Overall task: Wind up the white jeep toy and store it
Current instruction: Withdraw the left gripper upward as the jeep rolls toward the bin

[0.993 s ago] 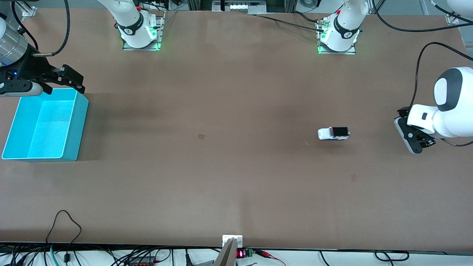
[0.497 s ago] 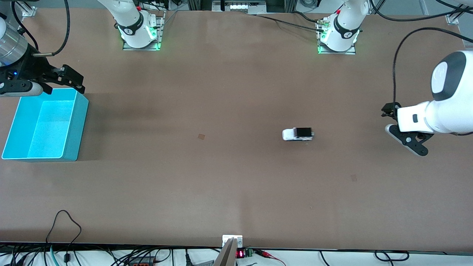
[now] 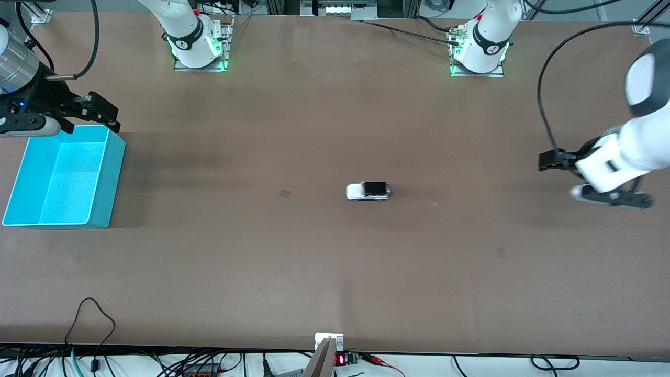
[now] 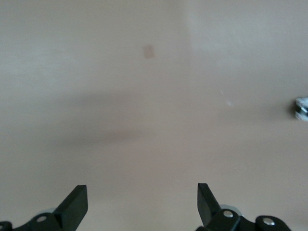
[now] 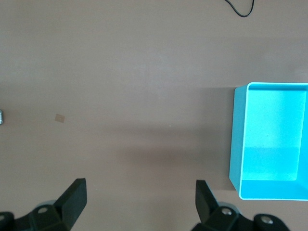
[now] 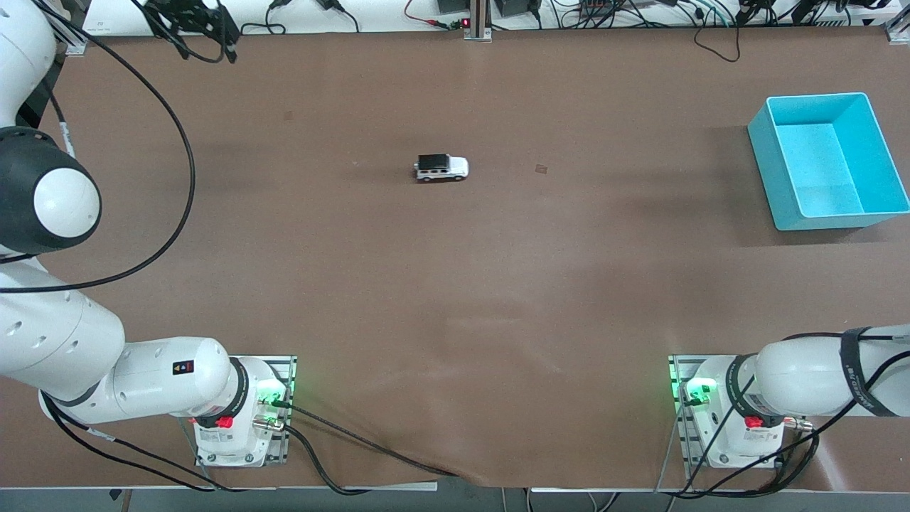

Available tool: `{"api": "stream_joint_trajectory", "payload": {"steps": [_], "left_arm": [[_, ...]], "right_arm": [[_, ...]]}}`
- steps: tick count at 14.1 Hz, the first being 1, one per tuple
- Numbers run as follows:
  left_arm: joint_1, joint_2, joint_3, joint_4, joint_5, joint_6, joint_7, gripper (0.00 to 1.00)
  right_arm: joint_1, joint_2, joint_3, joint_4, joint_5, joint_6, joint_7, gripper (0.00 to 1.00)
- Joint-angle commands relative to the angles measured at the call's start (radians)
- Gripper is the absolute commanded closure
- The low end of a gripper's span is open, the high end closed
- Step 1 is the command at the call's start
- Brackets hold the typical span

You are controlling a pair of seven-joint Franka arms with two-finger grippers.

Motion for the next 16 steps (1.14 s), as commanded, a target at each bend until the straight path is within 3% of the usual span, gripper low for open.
{"api": "stream_joint_trajectory", "payload": {"steps": [1,3,5,16], "left_arm": [[-0.098,-0.128,0.154,-0.107,-0.042,0.095,-0.034,0.00],[-0.115,-0.207,0.163,-0.190,-0.039,0.169,-0.037,0.00],[-0.117,-0.225,0.165,-0.224,-0.039,0.184,-0.027,0.00],[-0.103,-0.222,0.153,-0.167,-0.043,0.056,0.042,0.00]], "right_arm": [[0.001,-0.014,-0.002,-0.007,-0.002,0.004,-0.014,0.00],[0.001,-0.014,-0.002,-0.007,-0.002,0.002,-0.014,0.00],[0.000,-0.014,-0.003,-0.007,-0.002,0.002,-0.016,0.00],[0.001,-0.012,-0.003,-0.010,-0.005,0.002,-0.016,0.00]]}}
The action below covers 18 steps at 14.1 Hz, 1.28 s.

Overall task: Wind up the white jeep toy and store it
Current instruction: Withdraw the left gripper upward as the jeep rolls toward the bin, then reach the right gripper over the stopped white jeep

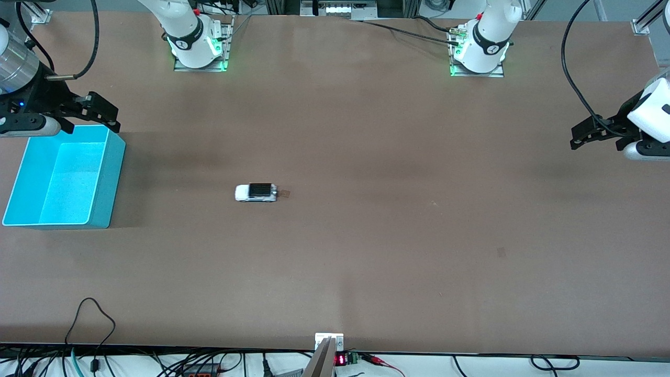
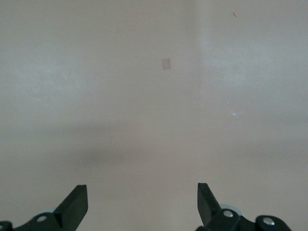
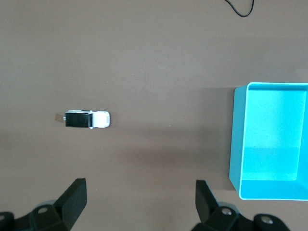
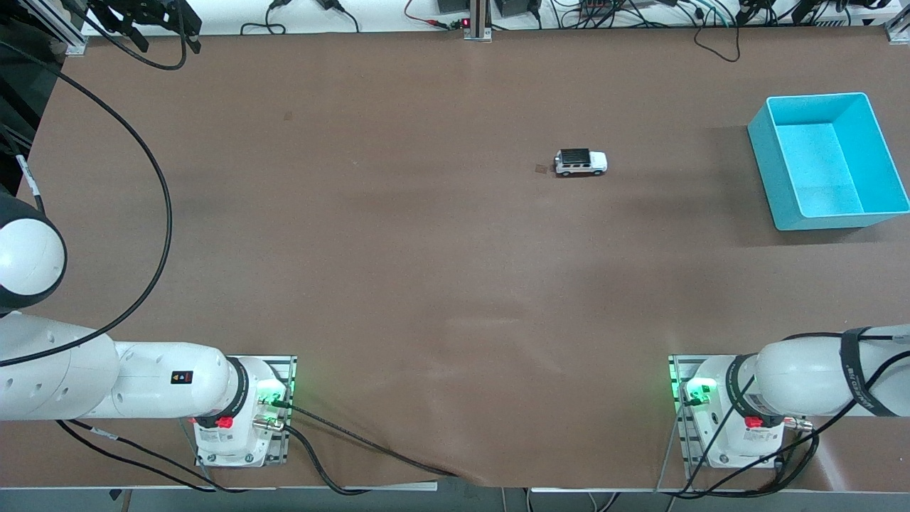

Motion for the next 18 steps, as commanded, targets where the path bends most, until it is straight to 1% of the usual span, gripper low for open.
{"api": "stream_joint_trajectory", "payload": {"steps": [1,6,10,14,17,18], "left_arm": [[-0.007,-0.013,0.003,0.018,-0.018,-0.045,0.025,0.00],[-0.007,-0.013,0.002,0.043,-0.018,-0.126,0.014,0.00],[-0.009,-0.005,0.003,0.060,-0.018,-0.133,0.016,0.00],[-0.009,0.001,0.003,0.061,-0.009,-0.131,0.016,0.00],[-0.012,0.002,0.003,0.067,-0.009,-0.131,0.014,0.00],[-0.013,0.001,0.003,0.069,-0.009,-0.131,0.014,0.00]], "right_arm": [[0.001,-0.011,-0.003,-0.010,-0.005,0.002,-0.015,0.00],[0.001,-0.011,-0.002,-0.010,-0.005,0.002,-0.015,0.00],[0.003,-0.009,-0.002,-0.016,-0.005,0.005,-0.014,0.00],[0.021,0.046,0.001,-0.024,0.000,-0.015,-0.027,0.00],[0.067,0.093,0.001,-0.038,-0.002,0.001,-0.093,0.00],[0.085,0.118,0.001,-0.039,0.000,0.008,-0.142,0.00]]}}
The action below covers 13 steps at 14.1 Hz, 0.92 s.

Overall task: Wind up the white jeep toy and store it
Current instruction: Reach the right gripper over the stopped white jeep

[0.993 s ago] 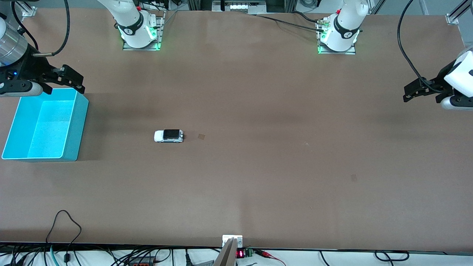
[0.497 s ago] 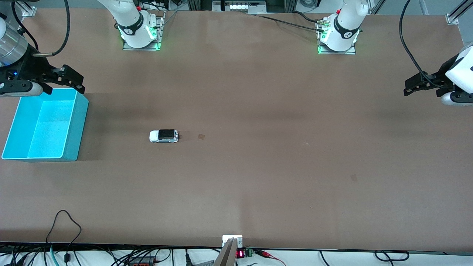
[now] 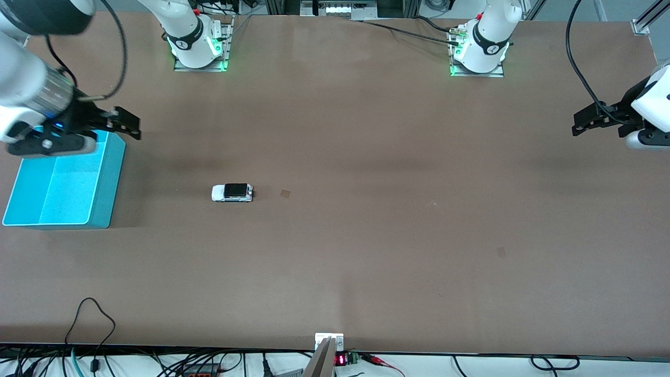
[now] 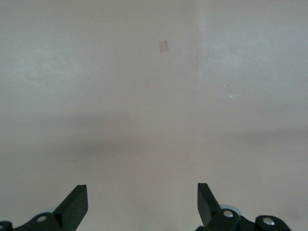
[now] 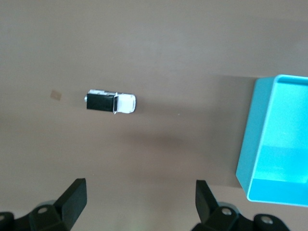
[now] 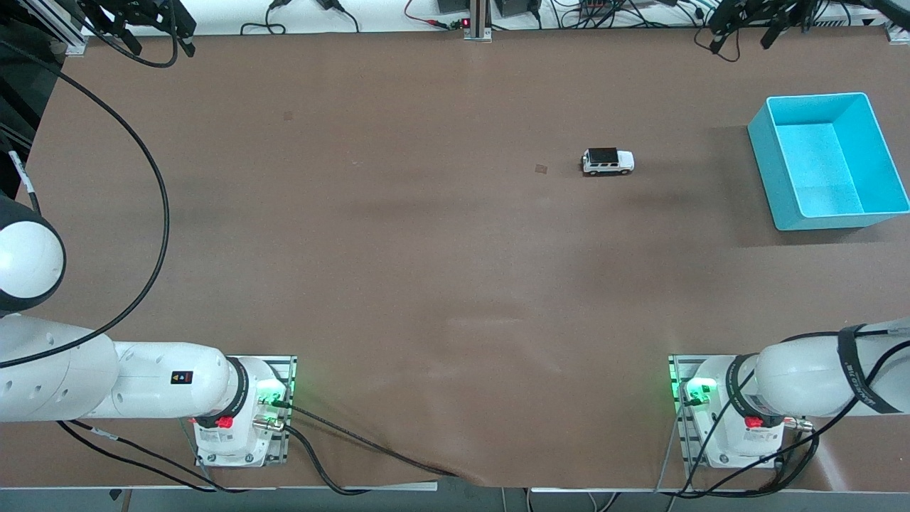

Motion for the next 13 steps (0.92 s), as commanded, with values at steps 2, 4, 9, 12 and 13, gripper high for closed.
{"api": "stream_joint_trajectory", "payload": {"steps": [2,4,9,12,13], "left_arm": [[-0.011,0.006,0.006,0.028,-0.009,-0.023,0.010,0.00],[-0.016,0.006,0.006,0.028,-0.009,-0.023,0.009,0.00],[-0.018,0.008,-0.005,0.033,-0.007,-0.025,0.007,0.00],[-0.018,0.008,-0.006,0.033,-0.007,-0.024,0.009,0.00],[-0.018,0.008,-0.008,0.033,-0.007,-0.023,0.009,0.00]], "right_arm": [[0.074,0.065,-0.004,-0.017,0.000,0.046,-0.209,0.00],[0.092,0.100,-0.002,-0.027,0.000,0.078,-0.352,0.00],[0.143,0.140,-0.002,-0.141,0.000,0.234,-0.711,0.00],[0.161,0.138,-0.001,-0.278,0.000,0.472,-0.897,0.00],[0.186,0.138,-0.002,-0.316,0.000,0.524,-0.919,0.00]]}}
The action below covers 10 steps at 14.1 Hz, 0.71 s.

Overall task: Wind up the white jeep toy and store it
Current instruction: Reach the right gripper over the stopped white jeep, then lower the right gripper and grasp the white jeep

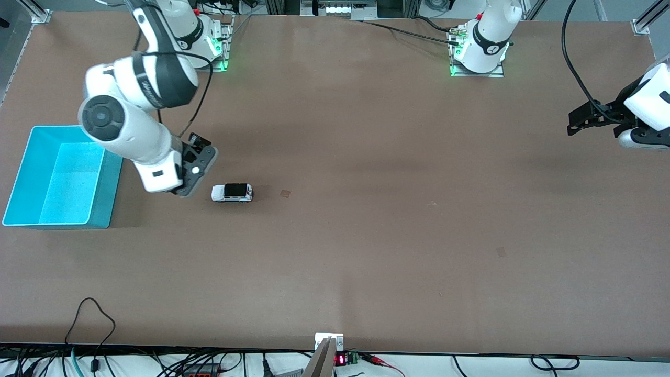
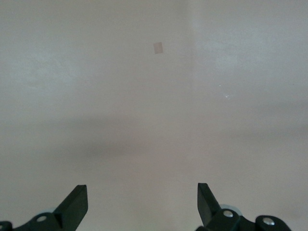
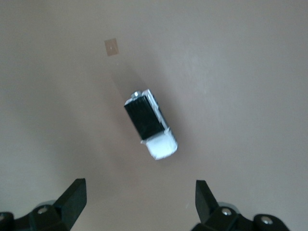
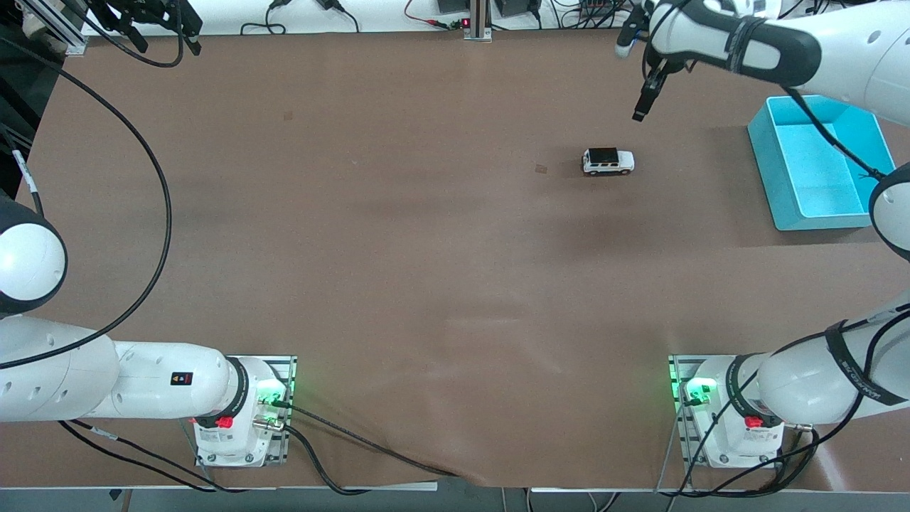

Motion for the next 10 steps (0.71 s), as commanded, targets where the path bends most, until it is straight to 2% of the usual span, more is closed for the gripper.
{"api": "stream_joint_trajectory", "payload": {"steps": [1,5,10], "left_arm": [[-0.002,0.008,-0.003,0.025,-0.007,-0.027,0.007,0.00],[0.004,0.008,-0.003,0.027,-0.007,-0.036,0.012,0.00],[0.001,0.008,-0.005,0.027,-0.007,-0.038,0.021,0.00]], "right_arm": [[0.046,-0.026,-0.005,-0.129,-0.005,0.156,-0.083,0.00],[0.057,0.036,-0.005,-0.252,-0.005,0.418,-0.173,0.00],[0.044,0.149,-0.006,-0.250,-0.005,0.572,-0.207,0.00]]}}
